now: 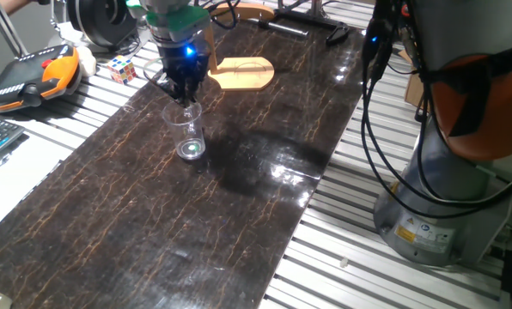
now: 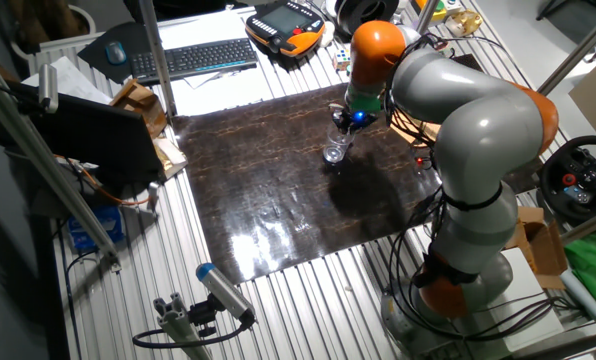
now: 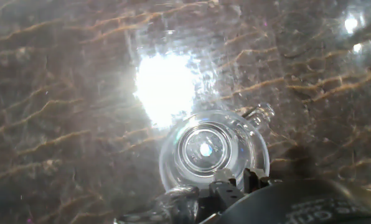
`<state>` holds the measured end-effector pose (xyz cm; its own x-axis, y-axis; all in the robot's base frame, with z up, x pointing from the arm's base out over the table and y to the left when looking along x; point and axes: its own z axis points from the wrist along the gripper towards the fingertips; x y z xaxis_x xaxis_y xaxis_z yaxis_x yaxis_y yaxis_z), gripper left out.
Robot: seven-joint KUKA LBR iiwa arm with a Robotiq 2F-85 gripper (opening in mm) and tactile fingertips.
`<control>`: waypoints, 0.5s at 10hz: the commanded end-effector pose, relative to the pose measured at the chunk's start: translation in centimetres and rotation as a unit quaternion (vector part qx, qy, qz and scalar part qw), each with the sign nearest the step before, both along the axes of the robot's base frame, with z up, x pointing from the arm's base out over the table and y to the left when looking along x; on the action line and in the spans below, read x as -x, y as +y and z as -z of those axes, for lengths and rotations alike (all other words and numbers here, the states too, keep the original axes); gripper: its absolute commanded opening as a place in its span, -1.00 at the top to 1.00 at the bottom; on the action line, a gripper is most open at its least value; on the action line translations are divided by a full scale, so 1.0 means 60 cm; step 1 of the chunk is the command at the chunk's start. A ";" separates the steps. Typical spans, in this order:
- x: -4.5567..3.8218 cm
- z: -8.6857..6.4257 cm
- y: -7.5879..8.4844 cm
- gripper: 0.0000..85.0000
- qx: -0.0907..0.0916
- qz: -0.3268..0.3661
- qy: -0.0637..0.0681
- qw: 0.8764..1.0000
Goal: Put the cup on the cup rack
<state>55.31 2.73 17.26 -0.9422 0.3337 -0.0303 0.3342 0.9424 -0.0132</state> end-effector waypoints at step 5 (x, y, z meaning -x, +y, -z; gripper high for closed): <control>0.010 0.006 -0.007 0.38 -0.001 0.289 -0.002 0.957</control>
